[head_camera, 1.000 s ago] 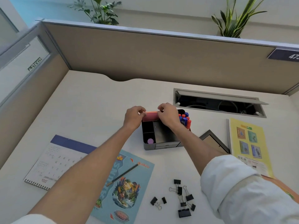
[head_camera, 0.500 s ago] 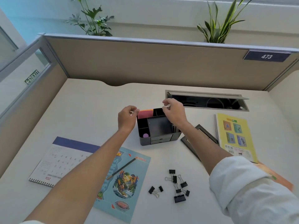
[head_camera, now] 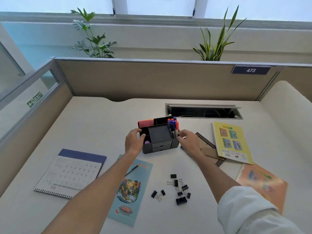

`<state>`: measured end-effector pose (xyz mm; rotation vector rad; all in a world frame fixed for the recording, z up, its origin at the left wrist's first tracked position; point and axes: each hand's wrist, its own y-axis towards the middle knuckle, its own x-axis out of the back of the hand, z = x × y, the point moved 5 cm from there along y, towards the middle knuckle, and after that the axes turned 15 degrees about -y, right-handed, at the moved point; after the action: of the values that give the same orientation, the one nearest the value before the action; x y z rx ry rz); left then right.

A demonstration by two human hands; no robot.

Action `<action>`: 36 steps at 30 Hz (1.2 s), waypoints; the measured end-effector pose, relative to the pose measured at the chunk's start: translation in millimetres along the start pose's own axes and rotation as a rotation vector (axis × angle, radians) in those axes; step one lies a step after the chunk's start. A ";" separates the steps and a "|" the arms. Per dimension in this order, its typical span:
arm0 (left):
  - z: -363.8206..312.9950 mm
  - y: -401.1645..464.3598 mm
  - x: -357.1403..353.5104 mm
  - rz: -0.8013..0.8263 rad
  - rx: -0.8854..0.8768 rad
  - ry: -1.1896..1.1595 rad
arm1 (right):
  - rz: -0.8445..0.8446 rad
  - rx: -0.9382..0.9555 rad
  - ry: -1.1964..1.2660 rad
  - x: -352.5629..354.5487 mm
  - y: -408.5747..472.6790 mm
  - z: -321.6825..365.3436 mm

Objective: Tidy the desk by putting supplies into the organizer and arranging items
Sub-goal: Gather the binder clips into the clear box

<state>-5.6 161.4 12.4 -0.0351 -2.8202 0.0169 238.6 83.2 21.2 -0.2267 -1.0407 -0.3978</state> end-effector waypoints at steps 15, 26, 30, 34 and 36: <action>14.5 -23.5 -10.6 -0.010 0.105 0.016 | 0.417 -0.467 0.732 -79.6 -38.4 7.8; 28.6 -12.7 -23.9 0.017 0.256 -0.106 | 0.463 -0.788 1.151 -122.3 -38.4 23.3; 37.0 -7.6 -30.1 0.065 0.304 -0.147 | 0.415 -0.838 1.272 -127.8 -38.3 29.4; 43.7 -7.7 -34.9 0.097 0.321 -0.171 | 0.391 -0.835 1.324 -131.2 -36.9 36.7; 45.2 -8.9 -35.4 0.095 0.323 -0.189 | 0.369 -0.853 1.318 -133.0 -36.7 36.5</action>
<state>13.5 151.3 -41.5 -0.0980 -2.9631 0.5215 135.3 91.5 -76.9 -0.7675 0.5144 -0.5085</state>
